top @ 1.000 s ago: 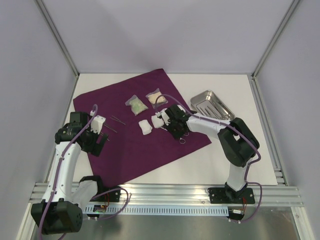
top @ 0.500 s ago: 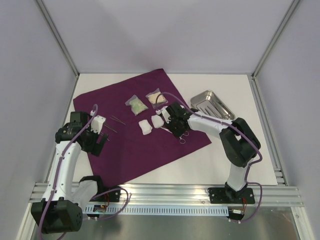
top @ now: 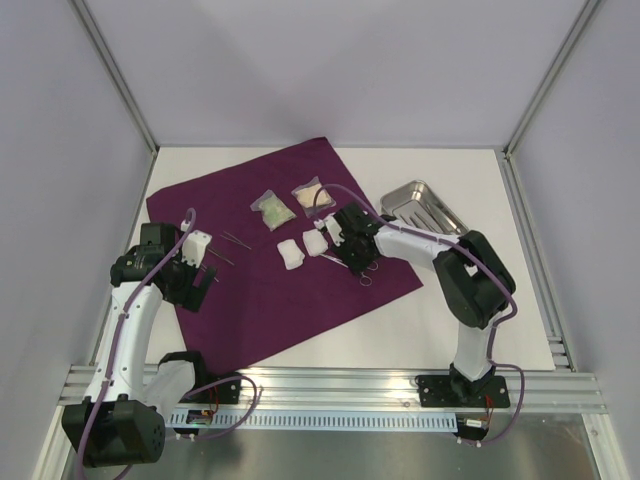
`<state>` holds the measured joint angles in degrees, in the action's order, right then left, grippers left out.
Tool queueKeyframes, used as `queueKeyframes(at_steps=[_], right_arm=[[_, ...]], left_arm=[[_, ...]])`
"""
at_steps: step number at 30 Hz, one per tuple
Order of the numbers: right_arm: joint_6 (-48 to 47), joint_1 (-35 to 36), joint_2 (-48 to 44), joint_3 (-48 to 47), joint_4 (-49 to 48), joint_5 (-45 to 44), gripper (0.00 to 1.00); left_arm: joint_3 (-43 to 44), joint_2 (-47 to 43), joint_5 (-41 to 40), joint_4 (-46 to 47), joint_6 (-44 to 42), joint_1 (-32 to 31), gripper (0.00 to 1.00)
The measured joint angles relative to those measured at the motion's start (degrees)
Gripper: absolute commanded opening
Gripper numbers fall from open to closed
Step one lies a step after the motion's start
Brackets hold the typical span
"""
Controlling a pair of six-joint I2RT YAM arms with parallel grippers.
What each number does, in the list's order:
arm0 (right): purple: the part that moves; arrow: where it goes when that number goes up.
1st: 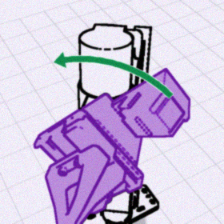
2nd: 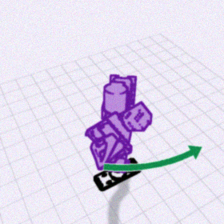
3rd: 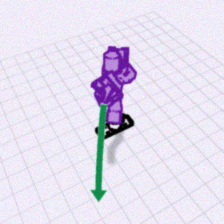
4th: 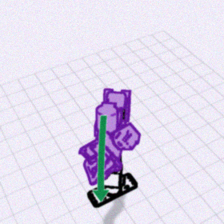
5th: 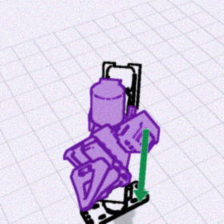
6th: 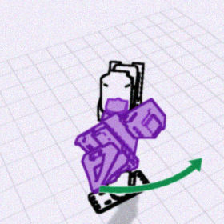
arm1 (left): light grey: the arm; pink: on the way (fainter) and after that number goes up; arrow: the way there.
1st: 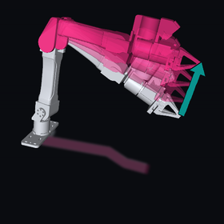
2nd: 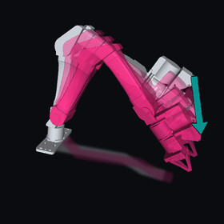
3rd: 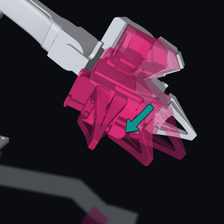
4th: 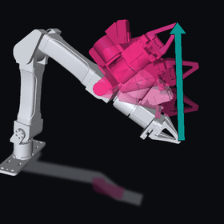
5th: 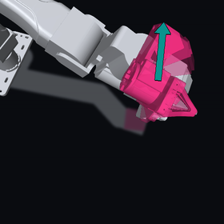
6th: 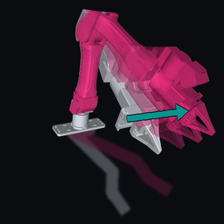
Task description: Prepare the surgical pack
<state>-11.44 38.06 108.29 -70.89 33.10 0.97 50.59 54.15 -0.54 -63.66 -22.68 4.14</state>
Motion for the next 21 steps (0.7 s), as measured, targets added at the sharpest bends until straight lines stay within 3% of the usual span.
queueKeyframes(at_steps=[5, 8, 10, 21], right_arm=[[-0.1, 0.0, 0.5, -0.7, 0.6, 0.0, 0.25], [-0.2, 0.2, 1.4, -1.9, 1.6, -0.7, 0.07], [-0.2, 0.8, 1.6, -2.1, 1.6, -1.7, 0.01], [-0.6, 3.4, -0.3, 0.5, -0.8, -7.6, 0.00]], left_arm=[[0.0, 0.1, 0.0, 0.1, 0.0, 0.0, 0.95], [0.0, 0.1, 0.0, 0.2, 0.0, 0.0, 0.95], [0.0, 0.1, 0.0, 0.3, 0.0, 0.0, 0.95], [0.0, 0.1, 0.5, 0.4, 0.0, 0.0, 0.95]])
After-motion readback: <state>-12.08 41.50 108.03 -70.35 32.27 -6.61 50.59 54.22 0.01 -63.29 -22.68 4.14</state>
